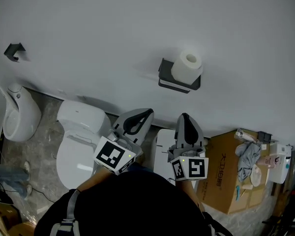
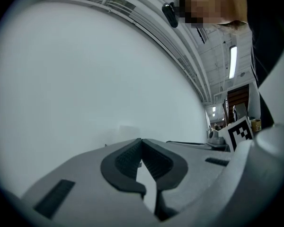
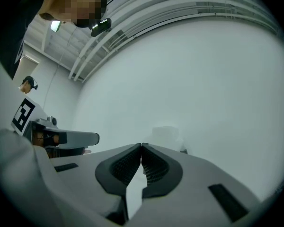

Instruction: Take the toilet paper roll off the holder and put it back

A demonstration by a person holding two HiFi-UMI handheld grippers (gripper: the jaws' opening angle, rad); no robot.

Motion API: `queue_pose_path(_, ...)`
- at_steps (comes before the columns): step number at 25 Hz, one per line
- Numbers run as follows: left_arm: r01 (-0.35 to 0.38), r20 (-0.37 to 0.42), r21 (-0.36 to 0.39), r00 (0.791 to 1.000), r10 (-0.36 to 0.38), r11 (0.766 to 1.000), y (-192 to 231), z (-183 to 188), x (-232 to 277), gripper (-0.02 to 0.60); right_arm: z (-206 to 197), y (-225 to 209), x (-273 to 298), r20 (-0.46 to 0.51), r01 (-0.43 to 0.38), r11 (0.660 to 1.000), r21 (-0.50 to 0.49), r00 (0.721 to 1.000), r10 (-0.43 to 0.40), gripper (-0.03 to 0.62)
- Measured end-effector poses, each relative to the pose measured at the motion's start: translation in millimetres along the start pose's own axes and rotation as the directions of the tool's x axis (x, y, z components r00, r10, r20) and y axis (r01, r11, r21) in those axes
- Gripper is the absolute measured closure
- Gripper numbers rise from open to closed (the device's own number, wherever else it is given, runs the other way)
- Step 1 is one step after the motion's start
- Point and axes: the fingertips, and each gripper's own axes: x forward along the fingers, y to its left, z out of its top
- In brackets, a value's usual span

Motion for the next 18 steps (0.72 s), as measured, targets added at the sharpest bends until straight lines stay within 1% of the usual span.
queue_pose_path(3, 0.003, -0.010, -0.001, 1.000, -0.003, 1.000, 6.2, -0.9, 21.7, 0.575, 0.0, -14.2, 15.4, 0.006, 0.000, 1.000, -0.001, 1.000, 0.000, 0.571)
queue_pose_path(11, 0.023, -0.004, 0.013, 1.000, -0.022, 1.000, 21.5, -5.8, 69.7, 0.575, -8.5, -42.5, 53.6, 0.007, -0.019, 1.000, 0.002, 1.000, 0.019, 0.571)
queue_pose_path(16, 0.031, 0.000, 0.019, 1.000, -0.031, 0.999, 28.3, -7.6, 85.6, 0.575, -13.4, -49.7, 66.4, 0.007, -0.024, 1.000, 0.004, 1.000, 0.024, 0.571)
queue_pose_path(18, 0.034, -0.006, 0.009, 0.999, -0.034, 0.999, 30.3, -9.0, 89.0, 0.575, -14.0, -50.6, 69.2, 0.006, -0.022, 1.000, 0.001, 1.000, 0.022, 0.571)
